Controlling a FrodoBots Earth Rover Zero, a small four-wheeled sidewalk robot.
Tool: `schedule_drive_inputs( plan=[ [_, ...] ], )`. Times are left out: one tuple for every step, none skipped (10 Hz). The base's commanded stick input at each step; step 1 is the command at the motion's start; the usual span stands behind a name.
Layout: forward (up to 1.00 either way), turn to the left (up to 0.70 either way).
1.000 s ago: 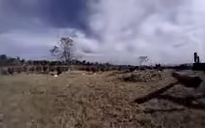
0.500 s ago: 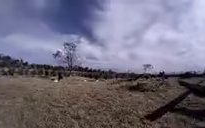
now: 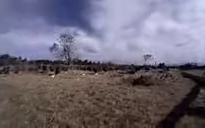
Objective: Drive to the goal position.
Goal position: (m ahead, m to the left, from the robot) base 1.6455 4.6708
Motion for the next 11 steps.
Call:
schedule_drive_inputs(
  plan=[
    [0.7, 0.0],
    [0.7, 0.0],
    [0.7, 0.0],
    [0.7, 0.0],
    [0.7, 0.0],
    [0.7, 0.0],
    [0.7, 0.15],
    [0.7, 0.27],
    [0.7, 0.27],
    [0.7, 0.27],
    [0.7, 0.27]
  ],
)
